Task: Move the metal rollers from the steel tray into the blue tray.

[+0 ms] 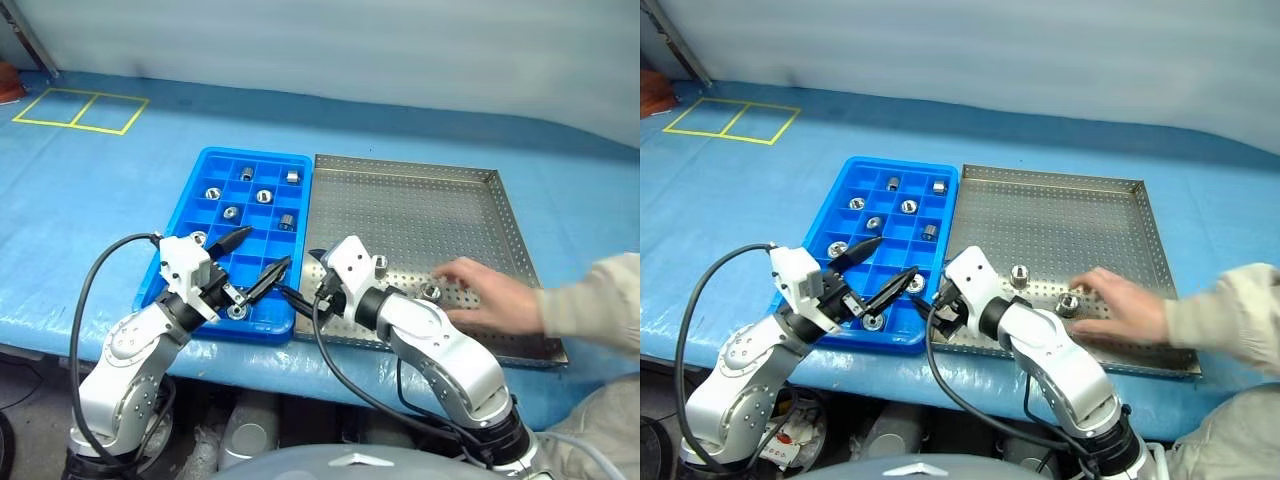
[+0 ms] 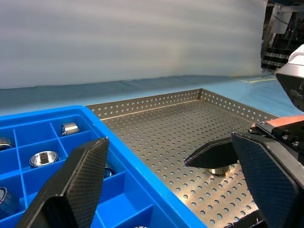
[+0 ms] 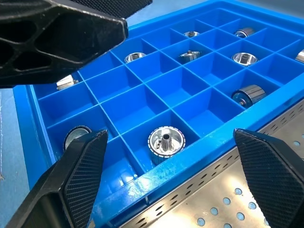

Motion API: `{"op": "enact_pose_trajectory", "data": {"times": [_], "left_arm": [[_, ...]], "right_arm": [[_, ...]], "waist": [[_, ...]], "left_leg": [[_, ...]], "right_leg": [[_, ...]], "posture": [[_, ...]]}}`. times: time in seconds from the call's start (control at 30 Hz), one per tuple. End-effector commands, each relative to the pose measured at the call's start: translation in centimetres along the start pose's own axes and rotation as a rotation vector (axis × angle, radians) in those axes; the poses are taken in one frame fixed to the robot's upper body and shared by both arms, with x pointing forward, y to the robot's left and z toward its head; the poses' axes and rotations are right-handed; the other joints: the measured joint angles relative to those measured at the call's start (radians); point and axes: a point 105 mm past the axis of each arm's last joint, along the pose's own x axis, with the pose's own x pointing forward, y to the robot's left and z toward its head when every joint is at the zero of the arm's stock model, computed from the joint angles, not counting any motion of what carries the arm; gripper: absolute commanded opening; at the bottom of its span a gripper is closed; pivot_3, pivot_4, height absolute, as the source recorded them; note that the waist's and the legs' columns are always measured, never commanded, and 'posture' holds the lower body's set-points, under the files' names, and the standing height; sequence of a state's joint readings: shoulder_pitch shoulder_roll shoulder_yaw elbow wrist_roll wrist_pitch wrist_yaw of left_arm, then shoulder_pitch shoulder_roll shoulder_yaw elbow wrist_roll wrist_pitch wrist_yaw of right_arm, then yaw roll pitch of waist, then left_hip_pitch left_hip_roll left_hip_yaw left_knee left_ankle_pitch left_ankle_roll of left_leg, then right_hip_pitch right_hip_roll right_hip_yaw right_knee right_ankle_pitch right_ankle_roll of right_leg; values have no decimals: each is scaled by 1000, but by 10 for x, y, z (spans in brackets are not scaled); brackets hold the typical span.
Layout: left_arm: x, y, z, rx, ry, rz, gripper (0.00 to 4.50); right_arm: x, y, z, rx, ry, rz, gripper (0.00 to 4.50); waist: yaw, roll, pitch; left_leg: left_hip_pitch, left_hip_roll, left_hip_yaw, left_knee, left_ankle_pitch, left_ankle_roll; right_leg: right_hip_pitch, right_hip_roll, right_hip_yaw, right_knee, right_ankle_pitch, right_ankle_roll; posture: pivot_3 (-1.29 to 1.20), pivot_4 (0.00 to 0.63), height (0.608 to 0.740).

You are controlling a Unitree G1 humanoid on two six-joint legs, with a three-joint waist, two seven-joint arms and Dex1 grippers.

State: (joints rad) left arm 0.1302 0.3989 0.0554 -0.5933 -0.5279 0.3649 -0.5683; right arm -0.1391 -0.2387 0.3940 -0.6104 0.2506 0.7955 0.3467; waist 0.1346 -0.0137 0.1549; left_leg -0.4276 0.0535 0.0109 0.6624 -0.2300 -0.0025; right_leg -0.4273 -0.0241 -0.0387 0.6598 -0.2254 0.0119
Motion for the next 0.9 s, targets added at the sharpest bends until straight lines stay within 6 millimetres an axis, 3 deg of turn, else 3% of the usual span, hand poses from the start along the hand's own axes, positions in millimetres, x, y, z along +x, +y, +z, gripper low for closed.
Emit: {"op": "enact_pose_trajectory", "data": {"times": [0.03,0.57,0.9], "left_arm": [[2,-7,9,14,-34,-35,4500],[2,-7,10,8,-31,-44,4500],[7,-10,9,-9,-30,-75,4500]], "right_arm": [[-2,5,17,-33,-71,11,4468],[-5,-7,27,-56,-101,-30,4468],[-32,-57,19,-54,-48,-304,4468]], "waist": [[0,0,0],[0,0,0],[0,0,0]], "left_leg": [[0,0,0,0,0,0],[0,0,0,0,0,0],[0,0,0,0,0,0]], "right_leg": [[0,0,0,0,0,0],[0,0,0,0,0,0],[0,0,0,0,0,0]], "posture": [[300,150,740],[296,150,740],[253,150,740]]}}
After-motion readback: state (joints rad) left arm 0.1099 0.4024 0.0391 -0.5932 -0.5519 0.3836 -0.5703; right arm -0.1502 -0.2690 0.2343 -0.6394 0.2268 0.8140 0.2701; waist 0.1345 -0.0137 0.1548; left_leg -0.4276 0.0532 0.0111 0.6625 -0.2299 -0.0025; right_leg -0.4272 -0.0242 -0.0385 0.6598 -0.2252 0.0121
